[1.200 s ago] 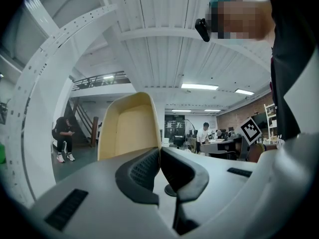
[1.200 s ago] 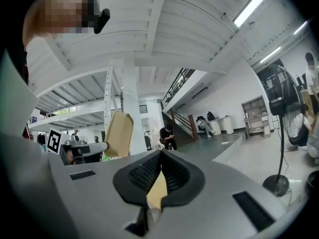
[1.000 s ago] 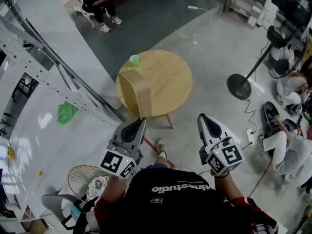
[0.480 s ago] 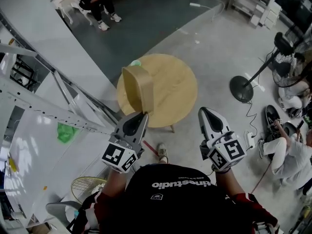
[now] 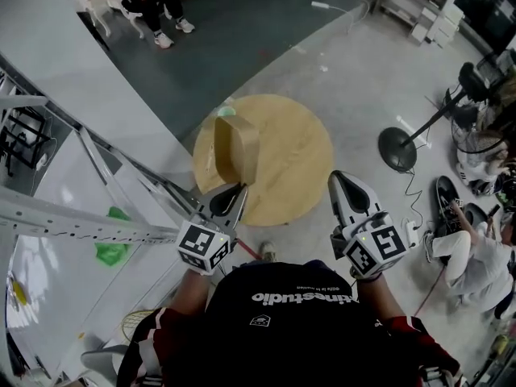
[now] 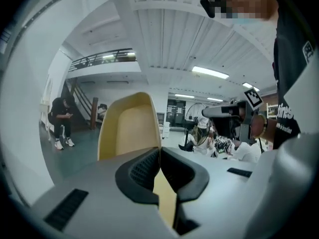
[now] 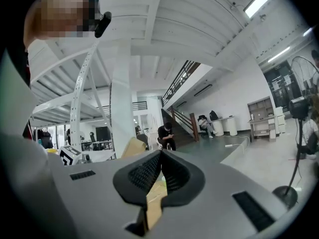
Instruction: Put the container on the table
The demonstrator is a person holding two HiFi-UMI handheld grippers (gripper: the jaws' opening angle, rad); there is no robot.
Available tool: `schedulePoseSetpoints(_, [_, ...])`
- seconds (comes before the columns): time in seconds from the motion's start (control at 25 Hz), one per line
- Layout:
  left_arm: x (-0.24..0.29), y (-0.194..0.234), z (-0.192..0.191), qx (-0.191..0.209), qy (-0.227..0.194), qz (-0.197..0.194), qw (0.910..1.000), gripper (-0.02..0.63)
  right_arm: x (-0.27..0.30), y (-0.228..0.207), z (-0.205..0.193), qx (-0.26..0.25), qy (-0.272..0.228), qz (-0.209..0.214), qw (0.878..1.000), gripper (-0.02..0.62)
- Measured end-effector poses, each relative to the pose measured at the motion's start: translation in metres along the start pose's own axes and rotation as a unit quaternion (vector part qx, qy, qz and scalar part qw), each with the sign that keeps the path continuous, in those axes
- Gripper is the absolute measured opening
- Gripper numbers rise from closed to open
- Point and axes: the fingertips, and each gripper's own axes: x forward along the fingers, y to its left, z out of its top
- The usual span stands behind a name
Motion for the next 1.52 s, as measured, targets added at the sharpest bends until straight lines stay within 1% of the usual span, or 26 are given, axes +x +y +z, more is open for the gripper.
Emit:
schedulePoseSetpoints(0.16, [0.018,0.021,-0.033,0.029,0.045,-0.018,0.9984,0.029,0.024,-0.006,-0.009,-0.002,0.000,-0.013,1.000,0.011])
schedulePoseSetpoints(0.32, [0.035,0.035,-0.082,0.018,0.100,-0.031,0.9944,0.029,0.040,-0.016,-0.027,-0.001,0.018,-0.023,1.000,0.011])
schedulePoseSetpoints(0.4, [0.042,0.042,-0.108,0.025,0.132,-0.032,0.9904,0.029,0.048,-0.022,-0.037,0.002,0.024,-0.026,0.999,0.011])
schedulePoseSetpoints(0.48, [0.049,0.046,-0.136,0.055,0.170,-0.039,0.9832,0.029,0.056,-0.028,-0.048,0.006,0.031,-0.030,0.999,0.011])
schedulePoseSetpoints(0.52, [0.052,0.047,-0.150,0.074,0.190,-0.046,0.9779,0.029,0.059,-0.031,-0.053,0.009,0.035,-0.032,0.999,0.011])
schedulePoseSetpoints(0.6, [0.056,0.045,-0.180,0.114,0.234,-0.065,0.9633,0.029,0.061,-0.034,-0.062,0.011,0.044,-0.032,0.998,0.011])
schedulePoseSetpoints(0.68, [0.058,0.042,-0.206,0.149,0.278,-0.088,0.9450,0.029,0.061,-0.035,-0.068,0.013,0.049,-0.030,0.998,0.011])
schedulePoseSetpoints(0.84, [0.062,0.038,-0.251,0.188,0.351,-0.132,0.9078,0.029,0.055,-0.038,-0.078,0.016,0.056,-0.033,0.998,0.011])
schedulePoseSetpoints(0.92, [0.062,0.040,-0.273,0.213,0.390,-0.139,0.8847,0.029,0.053,-0.039,-0.081,0.019,0.059,-0.035,0.997,0.011])
schedulePoseSetpoints(1.0, [0.060,0.046,-0.293,0.236,0.425,-0.139,0.8627,0.029,0.050,-0.038,-0.084,0.023,0.062,-0.038,0.997,0.011])
schedulePoseSetpoints(1.08, [0.060,0.051,-0.311,0.252,0.448,-0.136,0.8468,0.029,0.048,-0.037,-0.087,0.025,0.064,-0.040,0.997,0.011])
schedulePoseSetpoints(1.2, [0.057,0.051,-0.327,0.277,0.462,-0.143,0.8304,0.029,0.045,-0.033,-0.093,0.027,0.069,-0.044,0.996,0.011])
schedulePoseSetpoints(1.36, [0.055,0.046,-0.346,0.290,0.476,-0.154,0.8159,0.031,0.041,-0.035,-0.096,0.033,0.074,-0.050,0.995,0.011])
schedulePoseSetpoints(1.44, [0.055,0.046,-0.351,0.294,0.476,-0.154,0.8145,0.031,0.040,-0.036,-0.096,0.033,0.075,-0.052,0.995,0.011])
schedulePoseSetpoints(1.52, [0.056,0.047,-0.353,0.293,0.472,-0.149,0.8179,0.031,0.040,-0.035,-0.096,0.034,0.074,-0.054,0.995,0.011])
